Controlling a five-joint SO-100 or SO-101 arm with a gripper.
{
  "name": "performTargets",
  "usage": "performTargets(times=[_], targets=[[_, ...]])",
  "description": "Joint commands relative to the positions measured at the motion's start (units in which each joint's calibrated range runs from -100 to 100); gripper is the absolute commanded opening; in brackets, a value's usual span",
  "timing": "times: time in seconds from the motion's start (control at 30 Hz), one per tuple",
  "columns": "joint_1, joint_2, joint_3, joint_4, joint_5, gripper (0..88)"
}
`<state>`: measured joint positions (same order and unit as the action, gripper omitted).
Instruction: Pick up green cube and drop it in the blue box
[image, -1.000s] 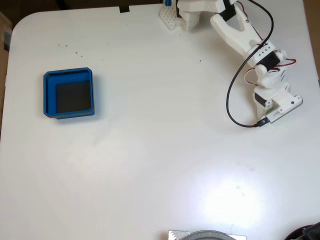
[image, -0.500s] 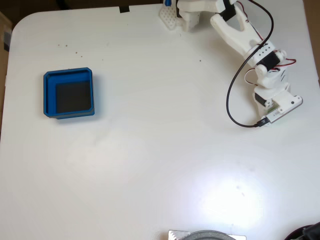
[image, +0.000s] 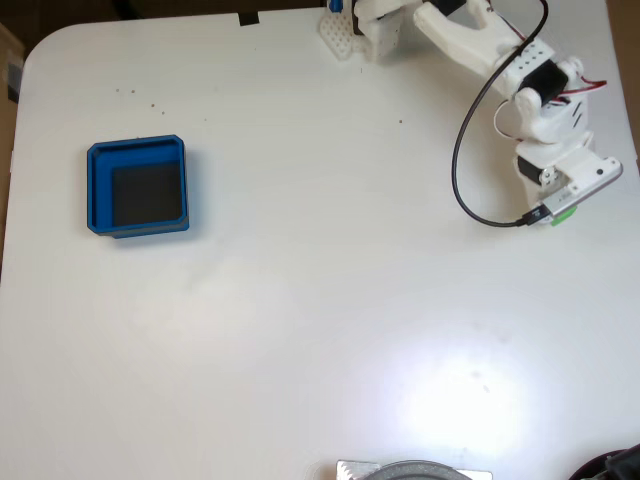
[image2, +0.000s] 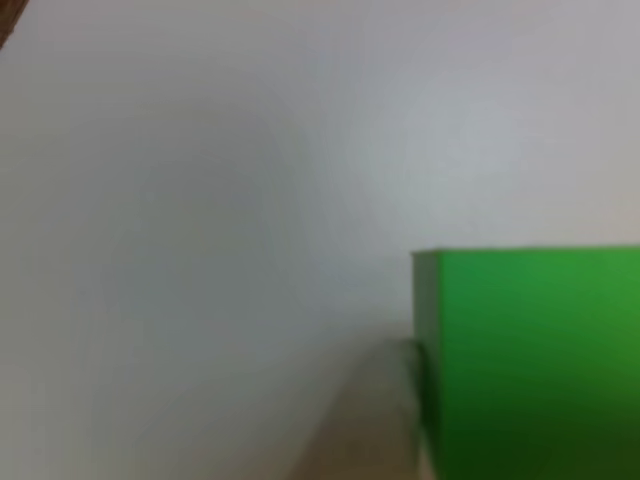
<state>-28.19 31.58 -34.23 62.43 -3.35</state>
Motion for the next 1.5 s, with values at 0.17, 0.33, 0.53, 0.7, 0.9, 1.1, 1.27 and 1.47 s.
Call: performTargets(times=[0.17,0.33,0.53,0.7,0.9,1.1,1.27,1.47], targets=[[2.54,-12.77,-3.65,8.95,0.2,1.3],[7.35,-15.11,-3.65,11.48,0.2,1.3],[13.99,-17.36,-3.65,11.88,0.2,1.3],[21.4,-17.7,-3.65,11.88,0.2,1.3],[30.48,-17.7,-3.65,11.88,0.2,1.3],[36.43,-17.62,-3.65,11.88,0.2,1.3],[38.5,-17.62,-3.65,11.88,0.2,1.3],[40.56,-17.36,-3.65,11.64,0.2,1.3]])
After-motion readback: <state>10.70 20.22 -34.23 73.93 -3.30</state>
